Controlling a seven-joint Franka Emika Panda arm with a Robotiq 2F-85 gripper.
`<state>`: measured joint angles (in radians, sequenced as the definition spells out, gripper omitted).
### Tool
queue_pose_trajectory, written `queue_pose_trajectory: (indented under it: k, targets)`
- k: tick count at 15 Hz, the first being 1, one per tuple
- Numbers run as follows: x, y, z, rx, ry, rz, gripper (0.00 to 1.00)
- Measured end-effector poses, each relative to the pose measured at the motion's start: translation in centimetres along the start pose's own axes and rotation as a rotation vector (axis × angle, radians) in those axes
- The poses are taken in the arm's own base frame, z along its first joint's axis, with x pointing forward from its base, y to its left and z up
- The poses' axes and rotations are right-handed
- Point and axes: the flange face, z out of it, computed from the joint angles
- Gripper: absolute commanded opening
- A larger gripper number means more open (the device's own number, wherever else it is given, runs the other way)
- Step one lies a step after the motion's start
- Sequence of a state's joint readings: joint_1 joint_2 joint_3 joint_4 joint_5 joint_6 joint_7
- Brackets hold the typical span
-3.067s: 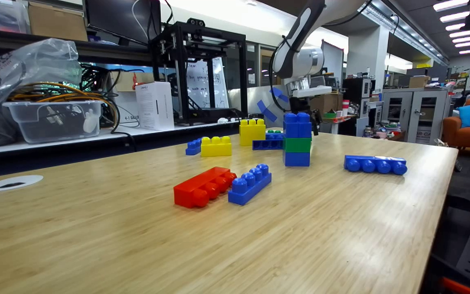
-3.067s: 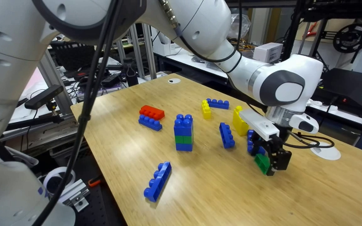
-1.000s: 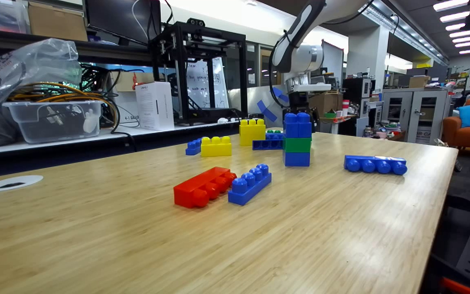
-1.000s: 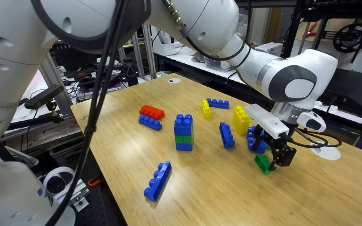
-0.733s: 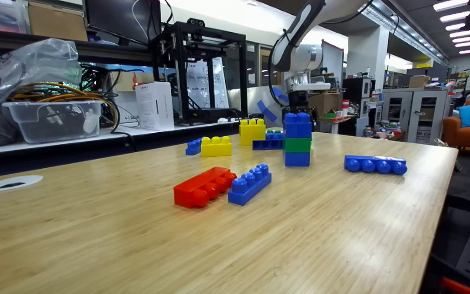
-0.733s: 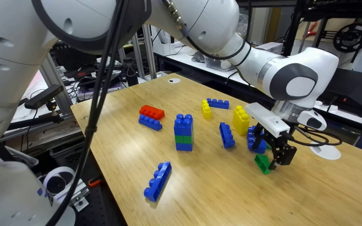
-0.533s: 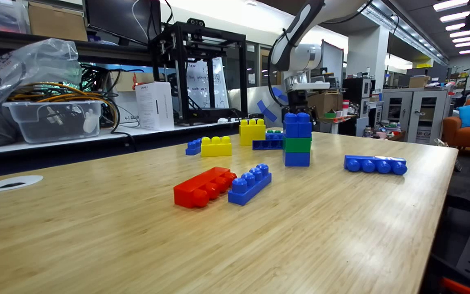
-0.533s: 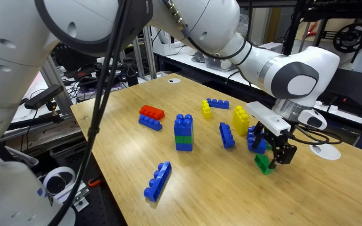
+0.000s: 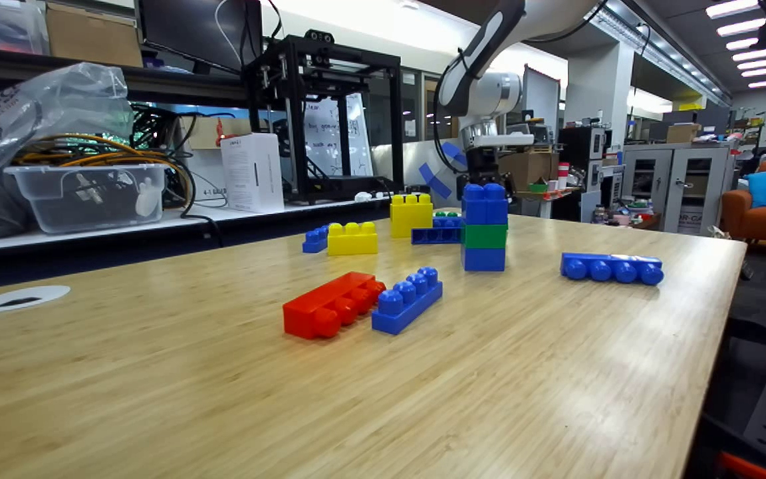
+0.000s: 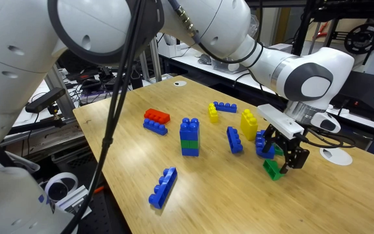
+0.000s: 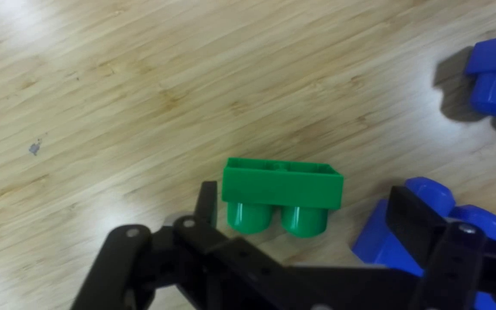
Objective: Move the stack of blocks to the right then place a green block on the top
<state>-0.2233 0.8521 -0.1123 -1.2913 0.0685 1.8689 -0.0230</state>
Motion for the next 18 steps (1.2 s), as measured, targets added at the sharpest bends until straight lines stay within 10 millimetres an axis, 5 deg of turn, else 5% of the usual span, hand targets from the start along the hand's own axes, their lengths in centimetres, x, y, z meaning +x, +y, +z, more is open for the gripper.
queue_pose_trajectory:
  k: [18]
  targets:
    - [0.13,0.73,0.67,-0.001,-0.015,0.029,1.00]
